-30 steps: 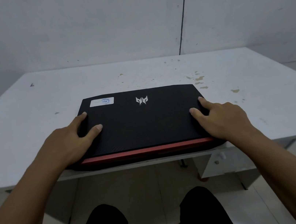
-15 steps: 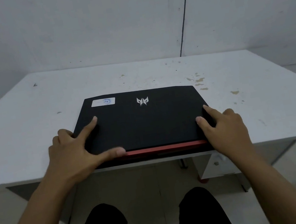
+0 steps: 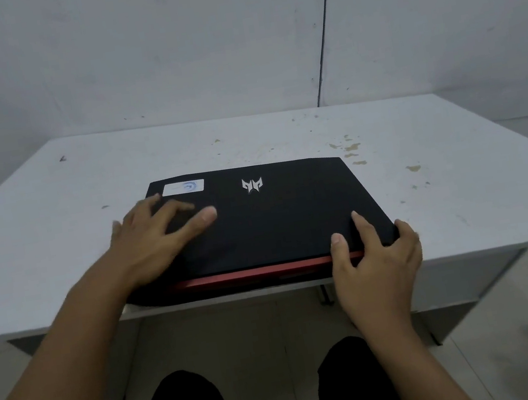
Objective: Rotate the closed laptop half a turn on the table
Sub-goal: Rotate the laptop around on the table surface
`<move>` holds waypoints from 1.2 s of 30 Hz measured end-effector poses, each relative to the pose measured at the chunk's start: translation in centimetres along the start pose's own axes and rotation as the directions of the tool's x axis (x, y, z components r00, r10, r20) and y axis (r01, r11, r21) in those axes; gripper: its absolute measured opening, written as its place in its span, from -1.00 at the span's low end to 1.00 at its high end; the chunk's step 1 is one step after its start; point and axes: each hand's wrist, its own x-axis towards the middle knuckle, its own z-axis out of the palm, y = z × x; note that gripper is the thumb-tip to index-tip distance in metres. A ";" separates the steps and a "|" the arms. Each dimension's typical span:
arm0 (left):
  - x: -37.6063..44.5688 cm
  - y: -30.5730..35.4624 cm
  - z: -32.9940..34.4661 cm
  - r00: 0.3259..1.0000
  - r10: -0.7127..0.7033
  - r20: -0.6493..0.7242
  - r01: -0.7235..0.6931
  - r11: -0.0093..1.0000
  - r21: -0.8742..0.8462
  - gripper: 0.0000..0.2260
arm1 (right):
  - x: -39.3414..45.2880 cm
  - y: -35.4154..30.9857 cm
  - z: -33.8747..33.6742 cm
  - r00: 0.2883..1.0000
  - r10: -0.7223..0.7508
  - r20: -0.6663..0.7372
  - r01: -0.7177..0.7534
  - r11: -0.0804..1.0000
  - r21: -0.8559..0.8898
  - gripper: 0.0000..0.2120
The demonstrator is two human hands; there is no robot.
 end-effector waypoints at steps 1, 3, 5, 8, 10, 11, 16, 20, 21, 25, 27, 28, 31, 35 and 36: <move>2.1 0.2 0.3 1.000 0.015 -0.014 -0.015 1.000 0.003 -0.19 | -0.3 -0.1 0.1 1.000 0.006 0.010 -0.006 1.000 -0.014 -0.47; 5.9 0.3 1.1 1.000 0.010 -0.006 -0.009 0.996 0.090 -0.15 | -1.2 -0.3 0.4 1.000 -0.009 0.026 0.010 0.999 -0.042 -0.41; 8.8 0.1 1.4 1.000 -0.006 0.020 0.002 0.974 0.226 -0.15 | -2.0 -0.3 0.6 0.998 -0.019 0.052 0.022 0.998 -0.064 -0.36; 11.0 0.0 0.8 1.000 0.003 0.023 -0.008 0.975 0.221 -0.13 | -2.4 -0.4 0.6 0.993 -0.008 0.116 0.024 0.991 -0.132 -0.34; 11.2 -0.1 0.5 1.000 0.008 0.030 -0.013 0.988 0.154 -0.14 | -2.3 -0.7 0.7 0.990 -0.005 0.143 0.029 0.985 -0.169 -0.33; 11.3 -0.2 0.6 1.000 0.013 0.027 -0.016 0.990 0.138 -0.15 | -2.2 -0.9 0.7 0.988 0.004 0.153 0.024 0.983 -0.182 -0.33; 11.4 -0.3 0.8 1.000 0.009 -0.001 -0.008 0.992 0.127 -0.20 | -1.7 -1.8 1.1 0.985 0.045 0.167 -0.008 0.976 -0.215 -0.25; 11.5 -0.6 0.5 1.000 -0.021 -0.005 0.021 0.988 0.152 -0.19 | -0.7 -1.9 1.7 0.989 0.015 0.149 0.027 0.961 -0.275 -0.20; 11.4 -0.8 0.4 0.999 -0.030 -0.010 0.032 0.987 0.156 -0.19 | -0.3 -1.9 1.7 0.987 0.012 0.157 0.035 0.956 -0.292 -0.20; 10.8 -1.3 0.4 0.995 -0.080 -0.052 0.087 0.982 0.166 -0.18 | 1.5 -2.1 2.0 0.981 0.006 0.196 0.057 0.948 -0.314 -0.25; 10.4 -1.4 0.3 0.992 -0.106 -0.070 0.117 0.978 0.174 -0.18 | 2.6 -2.3 2.2 0.978 0.007 0.210 0.059 0.949 -0.310 -0.25; 10.1 -1.5 0.3 0.990 -0.122 -0.076 0.134 0.974 0.182 -0.17 | 3.2 -2.4 2.4 0.975 0.011 0.220 0.060 0.948 -0.312 -0.25; 9.3 -1.4 0.2 0.980 -0.184 -0.082 0.197 0.960 0.200 -0.14 | 5.3 -2.6 2.8 0.966 0.019 0.258 0.065 0.947 -0.315 -0.25; 7.8 -0.5 1.0 0.950 -0.279 -0.139 0.302 0.933 0.194 -0.09 | 8.3 -2.1 3.1 0.956 -0.022 0.291 0.099 0.962 -0.253 -0.30; 7.4 -0.2 1.4 0.942 -0.293 -0.162 0.322 0.927 0.194 -0.09 | 8.9 -2.0 3.1 0.954 -0.035 0.298 0.108 0.967 -0.232 -0.32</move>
